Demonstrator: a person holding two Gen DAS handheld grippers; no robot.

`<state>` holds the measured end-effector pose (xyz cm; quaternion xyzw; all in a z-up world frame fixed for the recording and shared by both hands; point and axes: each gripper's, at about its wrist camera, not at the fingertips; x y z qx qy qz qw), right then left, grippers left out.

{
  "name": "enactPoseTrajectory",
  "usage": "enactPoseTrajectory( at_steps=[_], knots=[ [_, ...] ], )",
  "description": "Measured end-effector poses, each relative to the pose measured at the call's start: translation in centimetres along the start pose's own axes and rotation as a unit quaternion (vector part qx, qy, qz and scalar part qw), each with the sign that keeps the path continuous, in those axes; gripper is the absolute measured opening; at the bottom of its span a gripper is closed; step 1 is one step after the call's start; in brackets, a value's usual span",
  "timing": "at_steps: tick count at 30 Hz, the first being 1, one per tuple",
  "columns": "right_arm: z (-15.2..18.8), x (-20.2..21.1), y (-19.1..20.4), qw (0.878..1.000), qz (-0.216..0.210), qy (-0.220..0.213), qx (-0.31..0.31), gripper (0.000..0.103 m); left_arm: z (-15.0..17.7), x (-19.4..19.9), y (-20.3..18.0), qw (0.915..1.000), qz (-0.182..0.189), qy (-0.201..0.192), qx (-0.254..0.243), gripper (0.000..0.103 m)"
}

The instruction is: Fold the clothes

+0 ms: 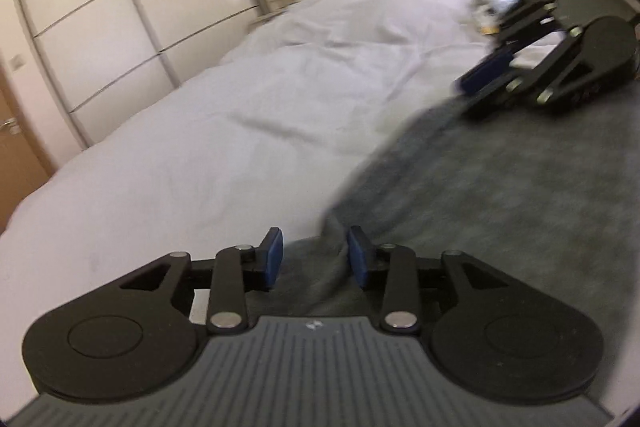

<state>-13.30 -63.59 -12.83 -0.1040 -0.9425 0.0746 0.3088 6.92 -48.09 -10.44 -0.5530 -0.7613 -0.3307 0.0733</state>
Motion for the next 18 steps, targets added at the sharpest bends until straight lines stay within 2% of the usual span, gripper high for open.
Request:
enactPoseTrajectory(
  at_steps=[2,4,8,11,13,15,17,18],
  knots=[
    [0.6,0.0,-1.6,0.999,0.028,0.008,-0.015,0.021,0.6,-0.3,1.8,0.9992,-0.034,0.018,0.014,0.023],
    [1.2,0.7,-2.7,0.998,0.047,0.018,-0.028,0.021,1.4,0.0,3.8,0.9970,-0.061,0.031,0.038,0.023],
    [1.4,3.6,-2.7,0.996,0.072,-0.003,-0.052,0.021,2.0,2.5,5.9,0.9933,-0.068,0.026,0.090,0.021],
    [0.7,6.0,-1.1,0.996,0.054,-0.034,-0.060,0.022,1.8,2.9,4.3,0.9959,-0.040,0.019,0.080,0.021],
    [0.0,5.7,0.5,0.998,0.021,-0.042,-0.051,0.022,1.7,3.1,3.3,0.9970,-0.020,0.014,0.073,0.021],
    [-0.5,4.9,1.9,0.999,-0.003,-0.028,-0.024,0.022,1.7,2.8,2.2,0.9981,-0.009,0.015,0.058,0.021],
    [-0.5,3.6,2.5,1.000,-0.014,-0.007,0.003,0.022,2.6,1.4,1.8,0.9987,-0.025,0.030,0.033,0.022],
    [-0.2,3.0,2.7,1.000,-0.013,0.003,0.014,0.021,2.9,0.7,2.1,0.9983,-0.028,0.035,0.036,0.024]
  ],
)
Point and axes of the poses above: each gripper's, at about its wrist camera, not at the fingertips, and x roughly against the way its jaws point, y to its left, z to its underside, and after that the axes turned 6 degrees about -z, right-handed
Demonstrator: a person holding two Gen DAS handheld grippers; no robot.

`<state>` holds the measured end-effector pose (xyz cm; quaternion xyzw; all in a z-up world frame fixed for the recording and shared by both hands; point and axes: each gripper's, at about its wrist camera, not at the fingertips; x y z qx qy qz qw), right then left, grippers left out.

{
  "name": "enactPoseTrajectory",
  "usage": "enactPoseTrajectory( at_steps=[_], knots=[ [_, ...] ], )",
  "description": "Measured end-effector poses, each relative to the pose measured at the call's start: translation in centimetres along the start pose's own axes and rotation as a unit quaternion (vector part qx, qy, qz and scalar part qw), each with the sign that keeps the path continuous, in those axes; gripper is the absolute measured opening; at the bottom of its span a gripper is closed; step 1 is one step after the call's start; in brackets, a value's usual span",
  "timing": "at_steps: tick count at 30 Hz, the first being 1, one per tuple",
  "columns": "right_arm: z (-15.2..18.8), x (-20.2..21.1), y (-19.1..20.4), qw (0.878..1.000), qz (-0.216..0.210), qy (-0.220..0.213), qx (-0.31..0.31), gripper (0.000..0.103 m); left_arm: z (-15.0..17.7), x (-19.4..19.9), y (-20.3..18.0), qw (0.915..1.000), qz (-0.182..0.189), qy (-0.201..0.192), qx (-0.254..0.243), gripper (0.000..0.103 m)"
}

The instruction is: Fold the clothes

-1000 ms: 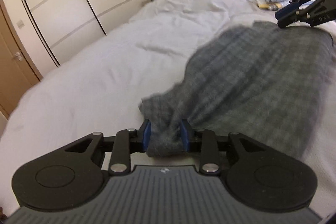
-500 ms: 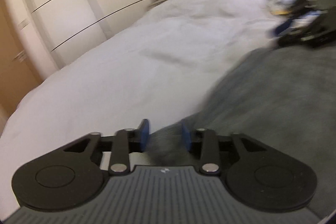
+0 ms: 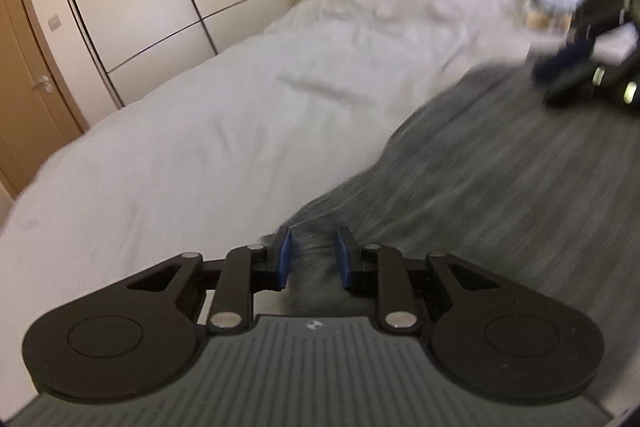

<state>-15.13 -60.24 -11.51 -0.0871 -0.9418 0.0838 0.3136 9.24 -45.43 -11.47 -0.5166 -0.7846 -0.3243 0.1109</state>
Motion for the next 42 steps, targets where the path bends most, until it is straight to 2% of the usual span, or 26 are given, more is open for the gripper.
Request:
enactPoseTrajectory(
  at_steps=[2,5,7,9,10,12,14,16,18,19,20,21,24,27,29,30,31,33,38,42],
  knots=[
    [1.0,-0.8,-1.2,1.000,0.009,0.006,-0.001,0.022,0.0,-0.8,0.8,0.9995,0.004,0.007,0.031,0.031],
    [2.0,-0.1,-3.8,0.998,0.011,0.002,-0.055,0.027,0.0,0.2,1.3,0.9990,-0.008,0.008,0.042,0.033],
    [2.6,0.8,-4.2,0.998,0.041,0.016,-0.052,0.027,0.0,0.8,1.6,0.9986,-0.016,0.008,0.050,0.033],
    [3.3,1.8,-4.8,0.996,0.062,0.028,-0.064,0.027,0.0,1.5,2.0,0.9980,-0.025,0.009,0.058,0.028],
    [3.7,2.4,-5.0,0.994,0.072,0.032,-0.071,0.027,-0.1,1.8,2.1,0.9976,-0.029,0.009,0.062,0.021],
    [4.0,4.2,-4.8,0.992,0.092,0.034,-0.075,0.026,-0.1,2.9,2.3,0.9971,-0.035,0.006,0.067,0.021],
    [3.9,6.6,-3.5,0.992,0.099,0.019,-0.074,0.026,-0.1,5.6,1.6,0.9977,-0.033,-0.014,0.057,0.021],
    [3.8,8.5,-1.9,0.993,0.098,0.007,-0.060,0.026,-0.1,8.7,-0.3,0.9988,-0.026,-0.038,0.018,0.021],
    [3.5,9.9,0.9,0.996,0.086,0.003,-0.025,0.032,0.2,11.8,-3.2,0.9973,-0.007,-0.065,-0.034,0.030],
    [3.3,10.4,2.4,0.997,0.077,0.003,-0.007,0.037,0.5,13.1,-4.8,0.9949,0.005,-0.078,-0.064,0.041],
    [3.3,10.7,3.8,0.997,0.074,0.005,0.017,0.047,0.9,14.1,-6.5,0.9911,0.015,-0.089,-0.098,0.050],
    [3.2,10.9,5.2,0.997,0.071,0.007,0.041,0.055,1.4,14.8,-8.2,0.9855,0.025,-0.096,-0.137,0.051],
    [3.6,10.3,8.5,0.992,0.061,0.028,0.104,0.057,2.2,14.3,-12.0,0.9686,0.014,-0.101,-0.227,0.052],
    [4.1,8.1,10.0,0.983,0.075,0.058,0.155,0.057,2.3,12.3,-14.4,0.9538,-0.011,-0.101,-0.283,0.050],
    [4.0,6.6,10.6,0.976,0.095,0.070,0.183,0.057,2.3,10.8,-14.7,0.9503,-0.021,-0.095,-0.296,0.039],
    [4.0,5.9,10.9,0.972,0.104,0.074,0.197,0.054,2.3,10.0,-14.7,0.9494,-0.024,-0.091,-0.300,0.034],
    [4.2,5.5,10.7,0.968,0.111,0.077,0.209,0.050,2.3,9.4,-14.5,0.9495,-0.025,-0.086,-0.300,0.031],
    [4.8,4.8,10.4,0.961,0.125,0.084,0.233,0.028,2.4,8.9,-13.9,0.9514,-0.028,-0.083,-0.296,0.028],
    [6.9,5.3,8.3,0.950,0.144,0.101,0.258,0.028,3.0,8.2,-12.3,0.9544,-0.039,-0.077,-0.286,0.027],
    [8.3,5.1,6.9,0.942,0.165,0.143,0.255,0.026,2.9,8.3,-12.3,0.9534,-0.045,-0.076,-0.289,0.025]
  ],
)
Point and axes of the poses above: each gripper's, at about its wrist camera, not at the fingertips, and x roughly against the way its jaws point, y to its left, z to its underside, and after that the axes turned 6 degrees about -z, right-handed
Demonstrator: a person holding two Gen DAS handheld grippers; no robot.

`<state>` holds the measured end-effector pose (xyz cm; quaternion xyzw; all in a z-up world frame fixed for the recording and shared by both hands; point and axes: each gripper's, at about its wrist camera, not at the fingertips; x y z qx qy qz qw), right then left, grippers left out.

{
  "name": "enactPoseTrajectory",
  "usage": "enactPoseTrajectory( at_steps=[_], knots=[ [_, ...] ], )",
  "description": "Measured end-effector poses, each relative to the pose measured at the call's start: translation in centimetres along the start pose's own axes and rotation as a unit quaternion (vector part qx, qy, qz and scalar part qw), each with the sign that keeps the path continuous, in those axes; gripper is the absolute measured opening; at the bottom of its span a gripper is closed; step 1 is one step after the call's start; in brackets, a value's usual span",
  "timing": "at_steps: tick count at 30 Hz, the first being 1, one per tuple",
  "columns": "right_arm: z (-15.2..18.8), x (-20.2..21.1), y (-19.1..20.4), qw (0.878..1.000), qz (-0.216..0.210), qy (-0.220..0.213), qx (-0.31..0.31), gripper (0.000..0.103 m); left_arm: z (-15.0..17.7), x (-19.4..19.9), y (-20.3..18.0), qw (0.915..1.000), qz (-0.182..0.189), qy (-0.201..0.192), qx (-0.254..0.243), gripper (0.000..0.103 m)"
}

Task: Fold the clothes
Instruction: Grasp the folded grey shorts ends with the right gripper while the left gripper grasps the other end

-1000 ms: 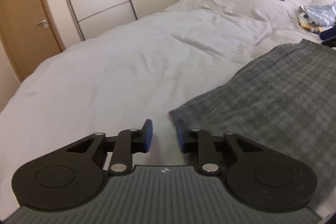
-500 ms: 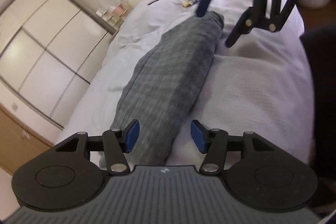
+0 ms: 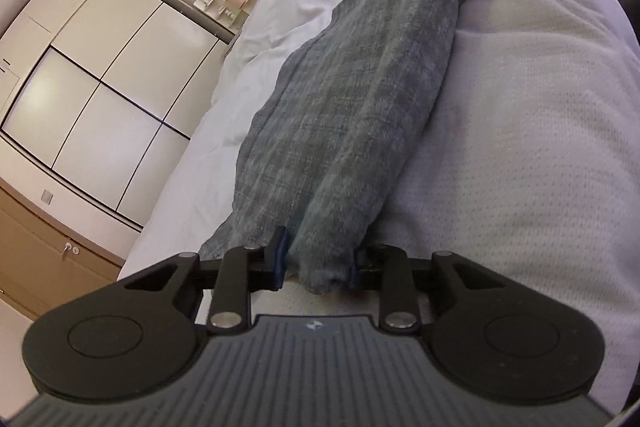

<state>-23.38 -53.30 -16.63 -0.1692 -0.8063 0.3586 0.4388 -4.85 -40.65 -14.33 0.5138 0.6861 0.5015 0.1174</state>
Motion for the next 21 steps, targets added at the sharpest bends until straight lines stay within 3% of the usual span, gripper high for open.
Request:
enactPoseTrajectory(
  at_steps=[4,5,6,8,13,17,19,21],
  knots=[
    [1.1,1.3,-1.1,0.999,0.016,0.015,-0.032,0.030,-0.4,0.6,-0.1,0.9999,-0.007,-0.003,-0.008,0.026],
    [0.7,1.9,-0.9,0.999,0.017,0.005,-0.027,0.040,-0.5,0.8,-0.1,0.9999,-0.009,-0.003,-0.010,0.028],
    [0.4,2.5,-0.6,1.000,0.018,-0.004,-0.022,0.053,-0.7,1.0,-0.2,0.9997,-0.014,-0.009,-0.018,0.038],
    [-0.5,3.1,0.2,1.000,0.020,-0.023,-0.005,0.059,-1.4,1.5,-0.8,0.9982,-0.026,-0.027,-0.048,0.044],
    [-3.6,0.0,1.3,0.999,0.015,-0.038,0.036,0.059,-2.5,0.0,-1.8,0.9936,-0.026,-0.034,-0.105,0.044],
    [-4.7,-3.5,2.3,0.995,0.026,-0.018,0.099,0.059,-2.4,-1.7,-1.1,0.9941,-0.016,-0.026,-0.104,0.043],
    [-4.6,-5.3,1.9,0.993,0.033,-0.008,0.114,0.057,-2.3,-2.1,-1.0,0.9939,-0.008,-0.025,-0.107,0.033],
    [-4.4,-6.4,1.2,0.993,0.029,-0.008,0.114,0.049,-2.3,-2.6,-1.2,0.9933,0.003,-0.025,-0.113,0.024]
  ],
)
Point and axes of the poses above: each gripper's, at about its wrist camera, not at the fingertips, and x roughly against the way its jaws point, y to its left, z to its underside, and after that the axes turned 6 degrees about -z, right-handed
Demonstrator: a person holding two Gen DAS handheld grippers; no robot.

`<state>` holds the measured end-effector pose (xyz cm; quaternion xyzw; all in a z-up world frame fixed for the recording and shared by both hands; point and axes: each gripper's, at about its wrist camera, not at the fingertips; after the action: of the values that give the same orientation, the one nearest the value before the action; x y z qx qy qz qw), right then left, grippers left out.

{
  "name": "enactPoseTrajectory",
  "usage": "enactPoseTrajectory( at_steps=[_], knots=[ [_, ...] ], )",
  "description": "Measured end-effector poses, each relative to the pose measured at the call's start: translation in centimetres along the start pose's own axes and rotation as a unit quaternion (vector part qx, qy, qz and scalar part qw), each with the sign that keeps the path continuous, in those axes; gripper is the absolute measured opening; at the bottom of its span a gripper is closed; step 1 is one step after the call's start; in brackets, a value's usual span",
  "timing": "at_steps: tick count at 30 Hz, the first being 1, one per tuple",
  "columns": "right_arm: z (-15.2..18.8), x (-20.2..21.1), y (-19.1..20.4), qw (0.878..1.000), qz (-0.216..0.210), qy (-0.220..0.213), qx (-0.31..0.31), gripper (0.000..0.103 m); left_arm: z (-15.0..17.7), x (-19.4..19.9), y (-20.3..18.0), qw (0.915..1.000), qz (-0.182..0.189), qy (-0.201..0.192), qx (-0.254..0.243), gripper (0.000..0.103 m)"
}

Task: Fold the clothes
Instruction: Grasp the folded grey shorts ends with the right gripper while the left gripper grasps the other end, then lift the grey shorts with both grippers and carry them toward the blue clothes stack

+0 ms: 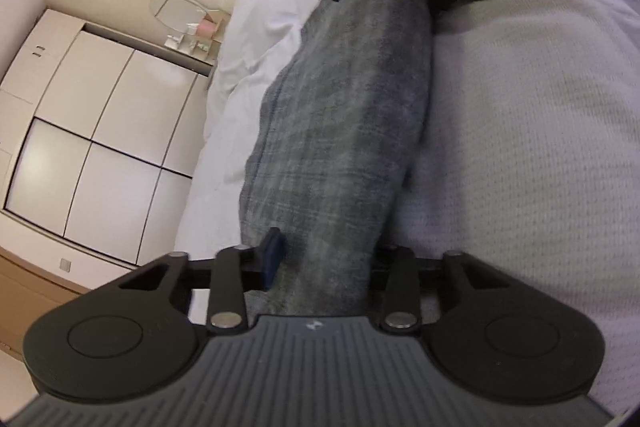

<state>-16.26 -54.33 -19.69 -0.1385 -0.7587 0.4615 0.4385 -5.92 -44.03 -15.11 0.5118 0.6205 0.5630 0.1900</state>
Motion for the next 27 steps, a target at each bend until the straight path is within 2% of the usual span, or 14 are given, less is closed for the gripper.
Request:
enactPoseTrajectory(
  at_steps=[3,6,14,22,27],
  knots=[
    [0.2,-1.1,-0.4,1.000,-0.012,0.001,-0.009,0.035,0.0,0.0,-0.3,0.9999,0.012,-0.002,-0.007,0.018],
    [0.0,-1.1,-1.0,0.999,-0.014,0.001,-0.039,0.029,-0.2,0.3,0.2,0.9997,0.018,0.000,-0.015,0.015],
    [-0.4,3.7,-3.8,0.996,0.005,-0.031,-0.088,0.026,-2.4,3.8,3.3,0.9998,0.018,0.004,-0.009,0.013],
    [1.8,9.5,-5.8,0.991,-0.002,-0.054,-0.123,0.026,-6.7,7.1,5.9,0.9997,0.022,-0.007,-0.004,0.013],
    [3.8,12.9,-6.1,0.988,0.003,-0.057,-0.147,0.026,-9.7,8.3,6.8,0.9991,0.027,-0.034,-0.002,0.013]
  ],
)
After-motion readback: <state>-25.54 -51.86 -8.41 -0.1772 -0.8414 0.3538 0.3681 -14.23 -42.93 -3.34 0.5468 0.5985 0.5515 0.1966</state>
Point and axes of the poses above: each gripper's, at about its wrist camera, not at the fingertips, and x roughly against the way its jaws point, y to its left, z to its underside, and after that the axes turned 6 degrees about -z, right-handed
